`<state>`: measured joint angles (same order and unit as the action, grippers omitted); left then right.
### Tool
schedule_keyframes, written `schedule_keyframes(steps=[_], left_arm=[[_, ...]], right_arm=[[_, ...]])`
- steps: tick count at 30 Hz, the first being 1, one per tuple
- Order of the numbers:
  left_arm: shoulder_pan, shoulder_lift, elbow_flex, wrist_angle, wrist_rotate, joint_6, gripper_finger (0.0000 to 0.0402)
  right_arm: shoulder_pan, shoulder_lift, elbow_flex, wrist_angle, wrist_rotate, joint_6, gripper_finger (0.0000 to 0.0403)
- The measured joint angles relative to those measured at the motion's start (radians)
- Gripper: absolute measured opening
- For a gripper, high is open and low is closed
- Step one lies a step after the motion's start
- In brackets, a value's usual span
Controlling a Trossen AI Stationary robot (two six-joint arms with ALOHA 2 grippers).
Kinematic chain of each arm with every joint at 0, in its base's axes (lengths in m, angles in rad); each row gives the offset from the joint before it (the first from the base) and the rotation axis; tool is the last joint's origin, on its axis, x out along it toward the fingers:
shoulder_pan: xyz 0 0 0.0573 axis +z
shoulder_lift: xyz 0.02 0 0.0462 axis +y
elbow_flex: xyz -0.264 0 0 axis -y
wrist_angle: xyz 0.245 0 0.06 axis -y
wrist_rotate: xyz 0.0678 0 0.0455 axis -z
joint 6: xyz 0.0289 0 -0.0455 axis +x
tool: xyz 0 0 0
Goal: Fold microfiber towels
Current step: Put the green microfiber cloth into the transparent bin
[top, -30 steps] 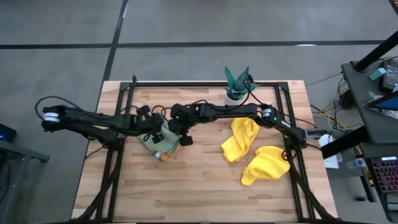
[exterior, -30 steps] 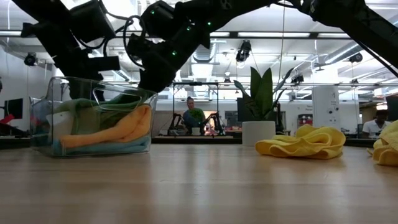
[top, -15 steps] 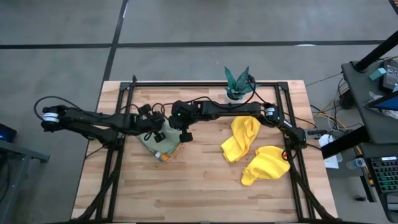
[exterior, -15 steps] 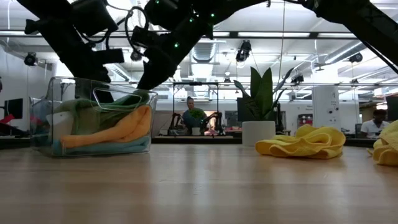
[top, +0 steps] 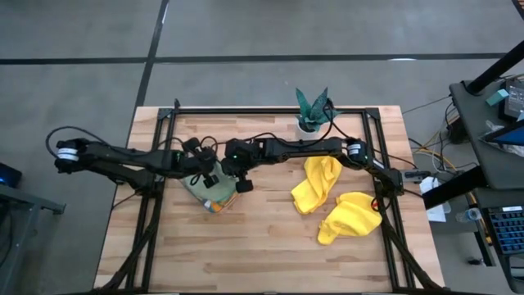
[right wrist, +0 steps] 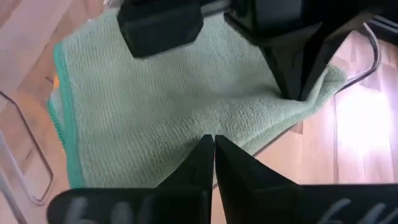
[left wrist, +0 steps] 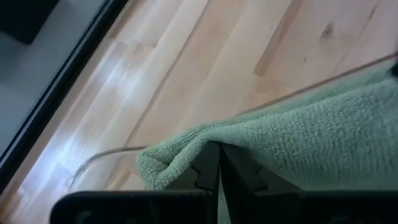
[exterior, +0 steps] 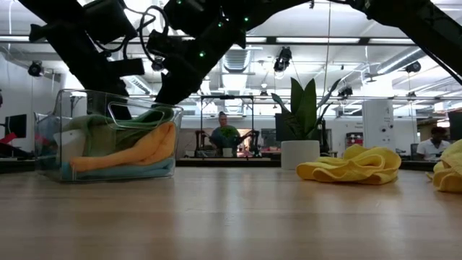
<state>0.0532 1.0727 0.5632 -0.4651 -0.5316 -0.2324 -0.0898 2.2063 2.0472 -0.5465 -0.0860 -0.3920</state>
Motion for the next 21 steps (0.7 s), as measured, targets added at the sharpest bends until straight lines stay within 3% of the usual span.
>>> schedule_keyframes(steps=[7, 21], left_arm=[[0.0, 0.021, 0.0, 0.02, 0.0, 0.0, 0.0], [0.0, 0.021, -0.002, 0.02, 0.001, 0.0, 0.0]], right_arm=[[0.001, 0.021, -0.001, 0.005, -0.074, 0.002, 0.0008], [0.002, 0.042, -0.001, -0.037, -0.063, 0.002, 0.0008]])
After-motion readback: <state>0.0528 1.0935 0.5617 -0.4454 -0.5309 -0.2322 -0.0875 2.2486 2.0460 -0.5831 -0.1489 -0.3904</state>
